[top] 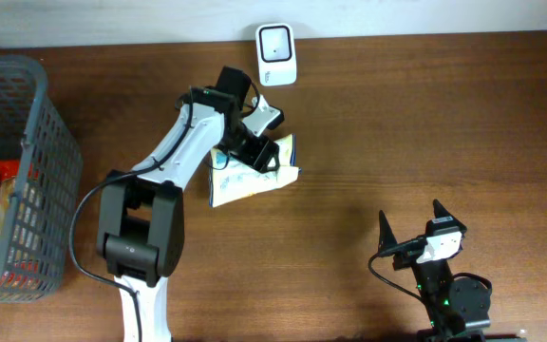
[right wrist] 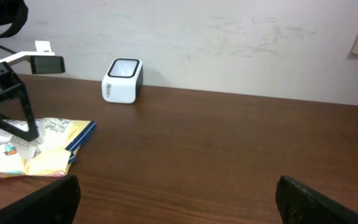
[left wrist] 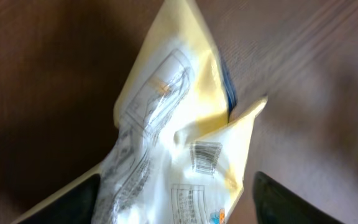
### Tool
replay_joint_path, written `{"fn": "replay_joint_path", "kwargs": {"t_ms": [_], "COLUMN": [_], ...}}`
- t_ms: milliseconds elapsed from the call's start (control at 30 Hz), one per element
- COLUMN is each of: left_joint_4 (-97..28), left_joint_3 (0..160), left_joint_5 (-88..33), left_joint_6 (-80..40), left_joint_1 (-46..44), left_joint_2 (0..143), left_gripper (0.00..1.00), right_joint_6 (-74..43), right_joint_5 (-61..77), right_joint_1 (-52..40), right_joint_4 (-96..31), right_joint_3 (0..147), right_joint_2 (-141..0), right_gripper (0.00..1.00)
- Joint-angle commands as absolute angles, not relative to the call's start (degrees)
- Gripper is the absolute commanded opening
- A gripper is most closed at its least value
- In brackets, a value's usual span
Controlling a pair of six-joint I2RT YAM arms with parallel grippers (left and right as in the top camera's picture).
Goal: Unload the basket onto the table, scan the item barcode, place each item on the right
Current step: 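Lift the wipes pack and carry it toward the white scanner, then lower the wipes pack onto the table center and release it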
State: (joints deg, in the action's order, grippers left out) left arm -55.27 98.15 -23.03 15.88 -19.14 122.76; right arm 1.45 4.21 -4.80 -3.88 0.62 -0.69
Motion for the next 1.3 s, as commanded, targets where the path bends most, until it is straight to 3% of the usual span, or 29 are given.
{"fn": "replay_joint_path", "kwargs": {"t_ms": [0,100,167,200,333,533,767,933,1100,1200,1267], "left_joint_4": [-62.5,-72.3,-74.9,-76.1,-77.2,-64.9,-45.3,-44.6,-59.2,-59.2,-59.2], "left_joint_3": [109.3,118.4,119.5,118.9,114.2,101.4,79.0,80.6,101.4,104.7,104.4], "left_joint_5": [-14.9,-8.6,-9.7,-9.8,-9.8,-15.9,-10.5,-10.7,-6.0,-1.0,-1.1], "left_joint_6": [9.4,5.2,5.1,5.1,1.9,1.7,1.7,1.7,0.4,5.6,8.6], "left_joint_1": [-16.3,-13.3,-12.6,-12.7,-14.0,-15.1,-17.1,-17.1,-14.2,-10.3,-8.7], "left_joint_2": [121.3,121.2,121.2,121.2,121.2,121.2,121.3,121.2,115.8,114.2,115.8], "left_gripper": [0.62,0.43,0.2,0.14,0.0,0.0,0.0,0.0,0.0,0.18,0.24], "right_joint_6": [1.1,1.1,1.1,1.1,1.1,1.1,1.1,1.1,1.1,1.1,1.1], "right_joint_5": [4.7,4.7,4.7,4.7,4.7,4.7,4.7,4.7,4.7,4.7,4.7], "right_joint_1": [-4.5,-4.5,-4.5,-4.5,-4.5,-4.5,-4.5,-4.5,-4.5,-4.5,-4.5], "right_joint_4": [-4.1,-4.1,-4.1,-4.1,-4.1,-4.1,-4.1,-4.1,-4.1,-4.1,-4.1], "right_joint_3": [0.3,0.3,0.3,0.3,0.3,0.3,0.3,0.3,0.3,0.3,0.3], "right_joint_2": [-0.4,-0.4,-0.4,-0.4,-0.4,-0.4,-0.4,-0.4,-0.4,-0.4,-0.4], "right_gripper": [0.99,0.99,0.99,0.99,0.99,0.99,0.99,0.99,0.99,0.99,0.99]}}
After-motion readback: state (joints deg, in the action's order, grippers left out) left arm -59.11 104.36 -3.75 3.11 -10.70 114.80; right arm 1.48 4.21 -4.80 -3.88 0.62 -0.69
